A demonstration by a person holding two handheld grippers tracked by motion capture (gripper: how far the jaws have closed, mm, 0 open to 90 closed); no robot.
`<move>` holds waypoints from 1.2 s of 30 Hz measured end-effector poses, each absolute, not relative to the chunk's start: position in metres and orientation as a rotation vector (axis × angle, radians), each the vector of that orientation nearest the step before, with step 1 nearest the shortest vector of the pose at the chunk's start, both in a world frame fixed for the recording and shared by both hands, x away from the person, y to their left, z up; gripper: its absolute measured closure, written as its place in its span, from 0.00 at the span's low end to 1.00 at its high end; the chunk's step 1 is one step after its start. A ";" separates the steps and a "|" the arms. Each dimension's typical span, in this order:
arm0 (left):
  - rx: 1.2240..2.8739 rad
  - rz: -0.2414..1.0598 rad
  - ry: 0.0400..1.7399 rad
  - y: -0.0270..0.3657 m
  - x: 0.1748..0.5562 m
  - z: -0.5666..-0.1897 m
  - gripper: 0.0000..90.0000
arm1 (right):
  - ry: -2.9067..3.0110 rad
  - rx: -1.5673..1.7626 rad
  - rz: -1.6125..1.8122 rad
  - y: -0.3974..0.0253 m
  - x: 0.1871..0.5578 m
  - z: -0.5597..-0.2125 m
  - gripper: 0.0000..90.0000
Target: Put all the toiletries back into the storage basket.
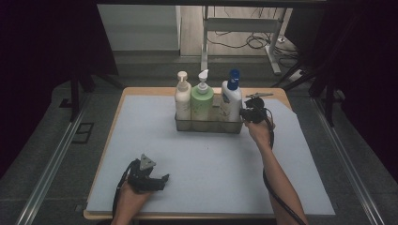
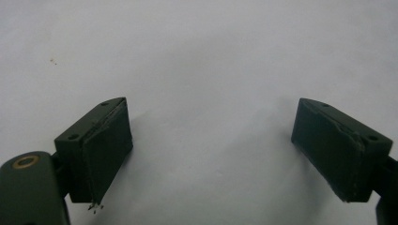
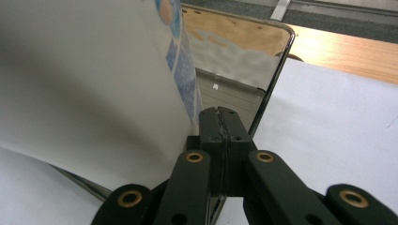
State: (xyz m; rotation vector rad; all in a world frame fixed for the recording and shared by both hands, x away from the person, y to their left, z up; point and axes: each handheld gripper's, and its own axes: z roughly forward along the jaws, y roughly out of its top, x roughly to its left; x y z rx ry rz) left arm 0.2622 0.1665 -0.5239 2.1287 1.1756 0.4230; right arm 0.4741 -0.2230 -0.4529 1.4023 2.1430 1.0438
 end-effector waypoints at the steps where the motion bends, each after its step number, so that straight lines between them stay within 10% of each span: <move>1: 2.129 0.423 1.176 0.166 0.262 -0.524 0.13 | 2.145 1.398 1.038 -0.223 0.474 -0.453 0.99; 36: 2.129 0.422 1.177 0.166 0.262 -0.524 0.13 | 2.234 1.351 1.043 -0.201 0.471 -0.460 0.98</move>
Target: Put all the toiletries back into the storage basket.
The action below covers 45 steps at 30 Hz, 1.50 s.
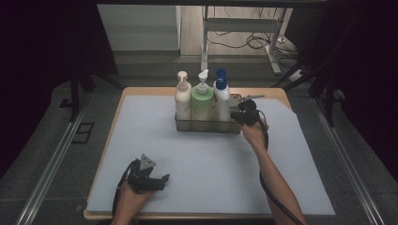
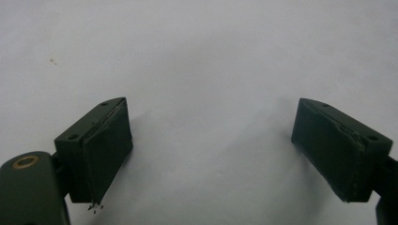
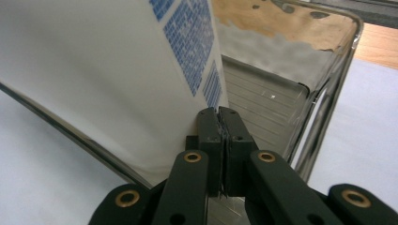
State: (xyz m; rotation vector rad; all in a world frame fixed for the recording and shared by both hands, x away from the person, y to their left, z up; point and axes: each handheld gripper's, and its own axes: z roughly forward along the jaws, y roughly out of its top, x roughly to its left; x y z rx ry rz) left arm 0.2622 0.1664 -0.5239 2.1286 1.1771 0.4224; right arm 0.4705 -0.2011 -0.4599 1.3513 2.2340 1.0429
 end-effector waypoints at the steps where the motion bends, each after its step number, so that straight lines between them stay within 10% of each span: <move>1: 2.128 0.422 1.177 0.166 0.262 -0.524 0.13 | 2.239 1.350 1.046 -0.201 0.470 -0.460 0.98; 45: 2.129 0.422 1.179 0.166 0.263 -0.524 0.13 | 2.234 1.375 1.053 -0.186 0.479 -0.458 0.98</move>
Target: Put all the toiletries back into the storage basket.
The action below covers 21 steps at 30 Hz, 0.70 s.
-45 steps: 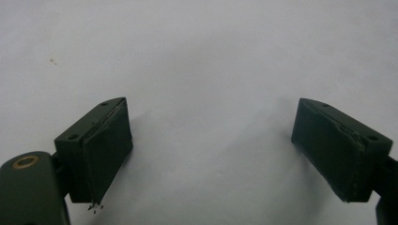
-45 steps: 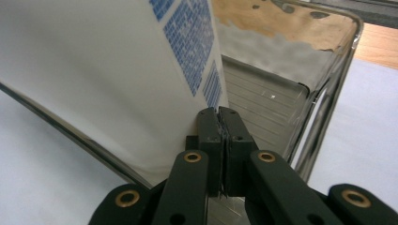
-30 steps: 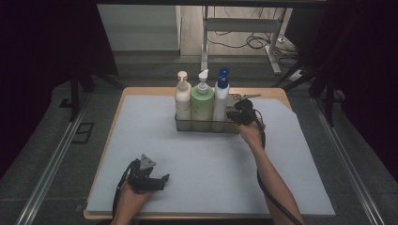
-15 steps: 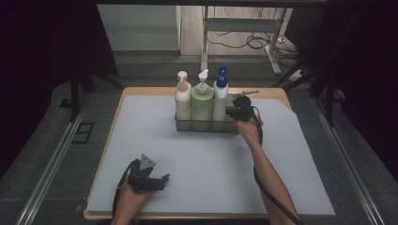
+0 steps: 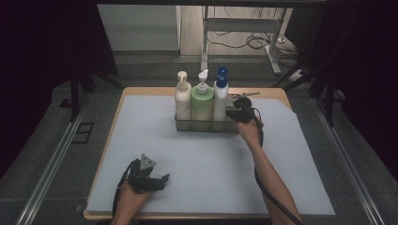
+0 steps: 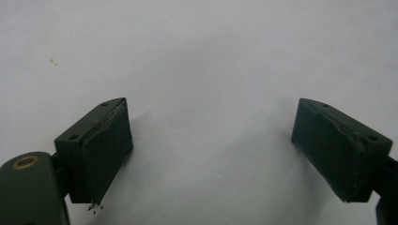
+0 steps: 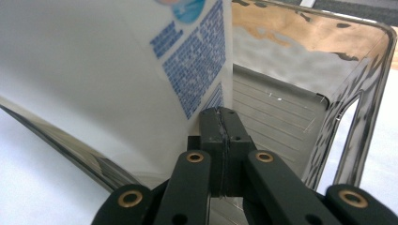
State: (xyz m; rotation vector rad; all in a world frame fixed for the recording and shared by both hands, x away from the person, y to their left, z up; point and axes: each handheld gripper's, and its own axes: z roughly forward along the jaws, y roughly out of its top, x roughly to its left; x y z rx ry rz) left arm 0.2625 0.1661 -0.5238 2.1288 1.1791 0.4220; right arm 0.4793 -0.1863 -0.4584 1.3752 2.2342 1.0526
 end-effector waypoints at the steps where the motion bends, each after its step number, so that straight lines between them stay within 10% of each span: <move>1: 2.129 0.422 1.179 0.166 0.262 -0.524 0.13 | 2.232 1.366 1.043 -0.186 0.479 -0.458 0.95; 21: 2.127 0.423 1.179 0.166 0.262 -0.524 0.13 | 2.214 1.306 1.072 -0.203 0.460 -0.441 0.56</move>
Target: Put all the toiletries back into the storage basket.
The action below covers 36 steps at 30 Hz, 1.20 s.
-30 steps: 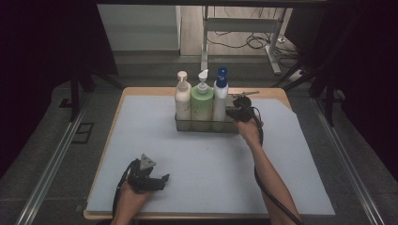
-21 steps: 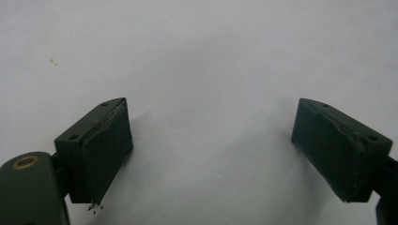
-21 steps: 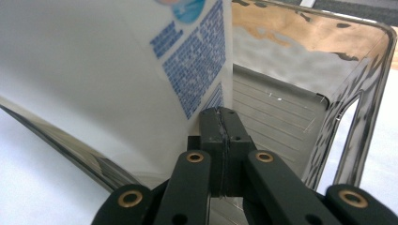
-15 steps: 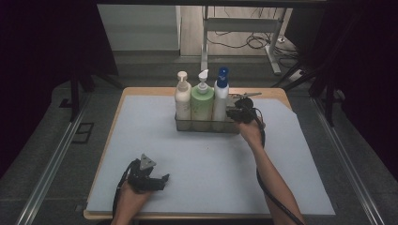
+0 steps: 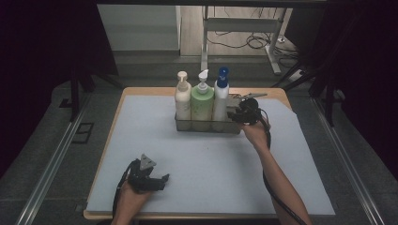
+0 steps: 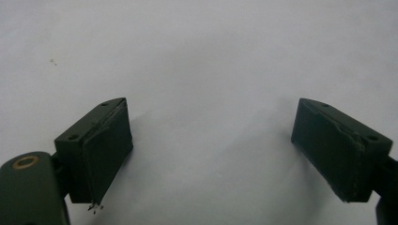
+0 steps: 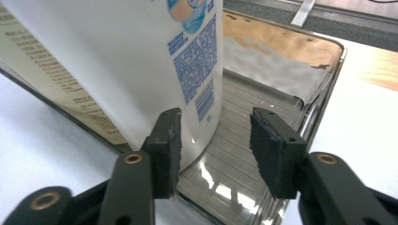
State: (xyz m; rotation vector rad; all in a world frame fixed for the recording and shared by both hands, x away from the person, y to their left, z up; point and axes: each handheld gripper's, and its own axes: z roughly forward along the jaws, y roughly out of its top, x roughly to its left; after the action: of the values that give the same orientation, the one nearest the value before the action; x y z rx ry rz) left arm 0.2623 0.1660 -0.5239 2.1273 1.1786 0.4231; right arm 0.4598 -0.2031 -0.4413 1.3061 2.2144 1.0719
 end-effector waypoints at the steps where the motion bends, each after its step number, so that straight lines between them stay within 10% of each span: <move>1: 2.127 0.423 1.179 0.166 0.262 -0.524 0.13 | 2.215 1.302 1.077 -0.204 0.459 -0.441 0.54; 36: 2.127 0.425 1.178 0.166 0.262 -0.524 0.13 | 2.300 1.130 1.068 -0.209 0.417 -0.434 0.23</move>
State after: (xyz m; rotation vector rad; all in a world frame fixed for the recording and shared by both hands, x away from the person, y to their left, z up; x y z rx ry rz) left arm 0.2622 0.1660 -0.5240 2.1273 1.1782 0.4247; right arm 0.4170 -0.2093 -0.4340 1.1303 2.3003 1.0678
